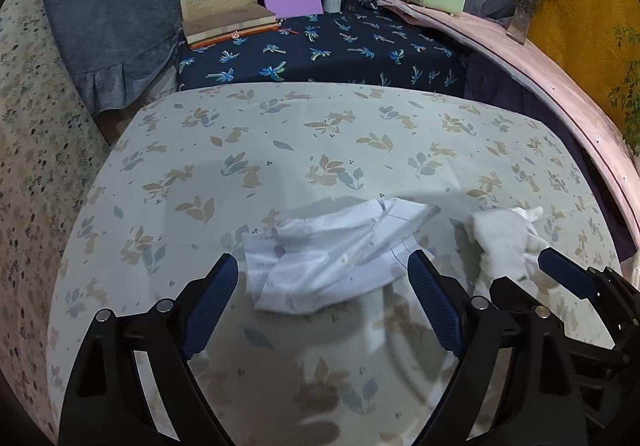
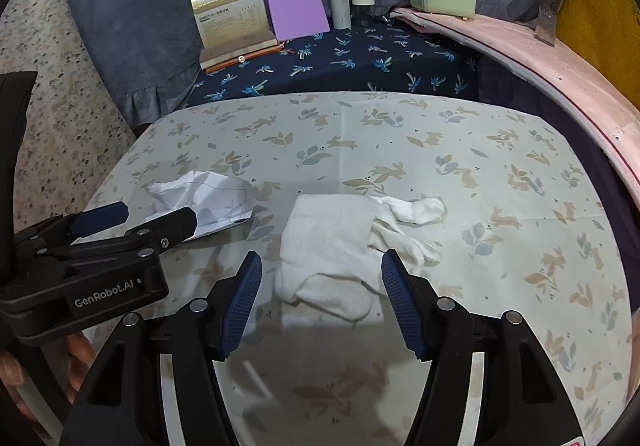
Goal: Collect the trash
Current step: 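Grasp the white glove with the right gripper, then grasp the white tissue with the left gripper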
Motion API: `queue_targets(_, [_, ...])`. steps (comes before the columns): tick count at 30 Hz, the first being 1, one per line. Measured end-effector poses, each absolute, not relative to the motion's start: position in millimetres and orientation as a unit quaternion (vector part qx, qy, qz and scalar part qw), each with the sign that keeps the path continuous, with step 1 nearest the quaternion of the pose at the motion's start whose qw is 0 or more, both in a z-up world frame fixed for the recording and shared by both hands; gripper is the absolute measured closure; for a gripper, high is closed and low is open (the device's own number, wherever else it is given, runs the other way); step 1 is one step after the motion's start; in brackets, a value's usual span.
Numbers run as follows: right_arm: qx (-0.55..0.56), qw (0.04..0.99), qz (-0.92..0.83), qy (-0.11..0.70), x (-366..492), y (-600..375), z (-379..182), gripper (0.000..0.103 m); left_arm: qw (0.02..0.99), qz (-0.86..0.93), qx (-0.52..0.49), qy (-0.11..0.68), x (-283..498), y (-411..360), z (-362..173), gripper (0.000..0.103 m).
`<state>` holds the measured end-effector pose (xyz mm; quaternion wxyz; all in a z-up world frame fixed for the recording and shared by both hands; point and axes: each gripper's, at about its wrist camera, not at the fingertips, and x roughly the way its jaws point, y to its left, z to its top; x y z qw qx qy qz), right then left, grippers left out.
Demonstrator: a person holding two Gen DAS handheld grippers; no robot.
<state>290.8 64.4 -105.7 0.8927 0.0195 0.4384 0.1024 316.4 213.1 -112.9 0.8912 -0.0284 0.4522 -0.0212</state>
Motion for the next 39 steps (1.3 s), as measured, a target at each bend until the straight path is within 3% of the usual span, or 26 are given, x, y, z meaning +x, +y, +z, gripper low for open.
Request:
queue_targets(5, [0.017,0.886,0.101,0.452,299,65,-122,0.044,0.889,-0.025,-0.019,0.457,327,206,-126,0.025])
queue_targets(7, [0.014,0.887,0.099,0.451,298,64,-125,0.05,0.891,-0.029,-0.014,0.454,327,202,-125,0.04])
queue_targets(9, [0.011,0.889,0.097,0.448,297,62,-125,0.056,0.891,-0.034,-0.011,0.453,327,198,-124,0.048])
queue_targets(11, [0.016,0.888,0.099,0.449,296,58,-125,0.066,0.892,-0.041,-0.01,0.451,325,193,-121,0.05])
queue_targets(14, [0.023,0.887,0.099,0.45,294,50,-122,0.082,0.891,-0.053,0.0,0.45,319,181,-118,0.078])
queue_targets(15, [0.024,0.888,0.098,0.449,292,47,-120,0.086,0.889,-0.058,0.002,0.454,317,177,-118,0.103])
queue_targets(20, [0.038,0.894,0.085,0.439,277,24,-106,0.091,0.885,-0.078,-0.003,0.459,302,156,-112,0.103])
queue_targets(32, [0.085,0.91,0.037,0.405,227,-55,-68,0.092,0.89,-0.118,-0.024,0.44,252,105,-73,0.1])
queue_targets(33, [0.087,0.911,0.034,0.403,224,-60,-66,0.092,0.892,-0.112,-0.028,0.438,251,104,-71,0.097])
queue_targets(35, [0.086,0.913,0.032,0.398,220,-66,-62,0.092,0.896,-0.096,-0.029,0.434,252,107,-68,0.073])
queue_targets(36, [0.085,0.914,0.032,0.396,218,-67,-60,0.092,0.898,-0.086,-0.032,0.431,254,111,-67,0.055])
queue_targets(37, [0.086,0.914,0.032,0.395,218,-68,-59,0.092,0.902,-0.071,-0.037,0.425,257,116,-66,0.045])
queue_targets(39, [0.086,0.915,0.033,0.393,220,-69,-59,0.092,0.903,-0.045,-0.047,0.424,267,129,-68,0.042])
